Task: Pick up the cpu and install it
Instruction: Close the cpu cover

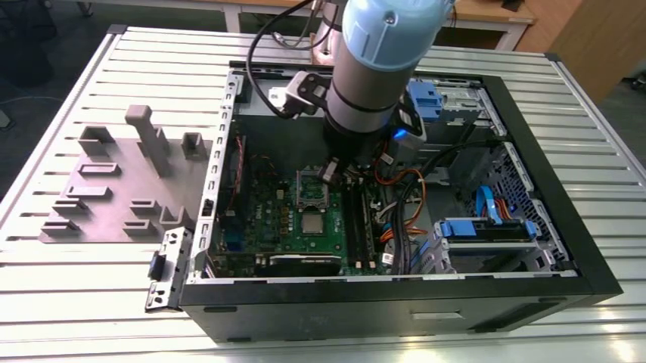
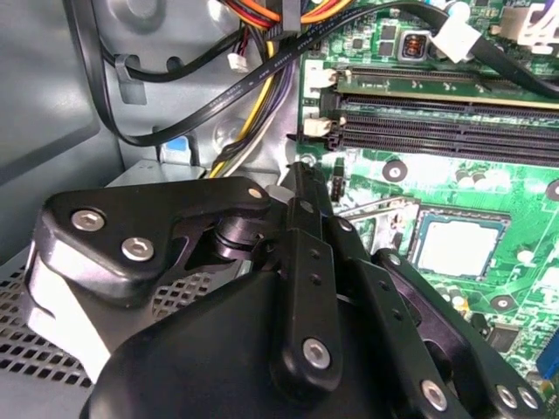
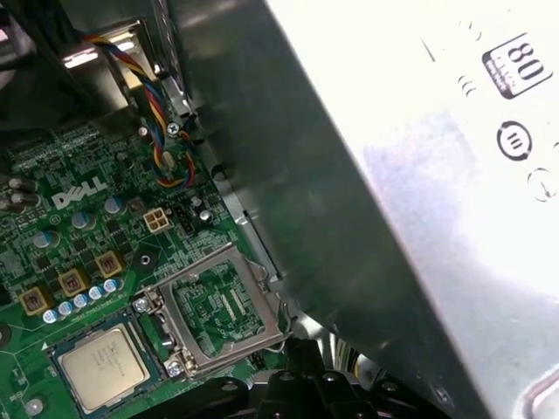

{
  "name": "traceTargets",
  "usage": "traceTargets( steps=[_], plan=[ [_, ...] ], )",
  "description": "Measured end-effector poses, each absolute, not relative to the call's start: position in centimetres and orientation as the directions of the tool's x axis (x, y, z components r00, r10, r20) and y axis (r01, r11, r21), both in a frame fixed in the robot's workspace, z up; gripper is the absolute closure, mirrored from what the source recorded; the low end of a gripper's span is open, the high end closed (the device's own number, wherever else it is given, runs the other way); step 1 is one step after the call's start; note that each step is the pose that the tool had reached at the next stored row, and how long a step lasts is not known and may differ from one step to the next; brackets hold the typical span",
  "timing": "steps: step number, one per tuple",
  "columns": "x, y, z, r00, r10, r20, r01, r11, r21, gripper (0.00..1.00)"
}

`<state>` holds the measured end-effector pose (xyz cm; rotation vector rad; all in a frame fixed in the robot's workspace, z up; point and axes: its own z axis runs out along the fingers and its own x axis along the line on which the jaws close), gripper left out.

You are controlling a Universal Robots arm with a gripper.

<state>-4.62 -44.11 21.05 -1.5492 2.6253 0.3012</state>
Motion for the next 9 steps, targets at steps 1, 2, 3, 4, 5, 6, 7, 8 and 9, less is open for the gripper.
traceTargets(
  steps=[1,2,3,4,5,6,7,8,9],
  plan=[
    [-4.64,-44.11,21.12,-0.486,-0.858,-0.166,-0.873,0.470,0.129,0.89],
    [-4.66,-44.11,21.19,-0.486,-0.858,-0.166,-0.873,0.470,0.129,0.89],
    [-4.68,-44.11,21.26,-0.486,-0.858,-0.166,-0.873,0.470,0.129,0.89],
    [-4.70,-44.11,21.32,-0.486,-0.858,-0.166,-0.873,0.470,0.129,0.89],
    [-4.71,-44.11,21.36,-0.486,-0.858,-0.166,-0.873,0.470,0.129,0.89],
    [-4.73,-44.11,21.41,-0.486,-0.858,-0.167,-0.873,0.470,0.129,0.89],
    [-4.74,-44.12,21.47,-0.486,-0.858,-0.166,-0.873,0.470,0.129,0.89],
    [-4.76,-44.11,21.52,-0.486,-0.858,-0.167,-0.873,0.470,0.129,0.89],
    [-4.78,-44.11,21.58,-0.486,-0.858,-0.166,-0.873,0.470,0.129,0.89]
  ],
)
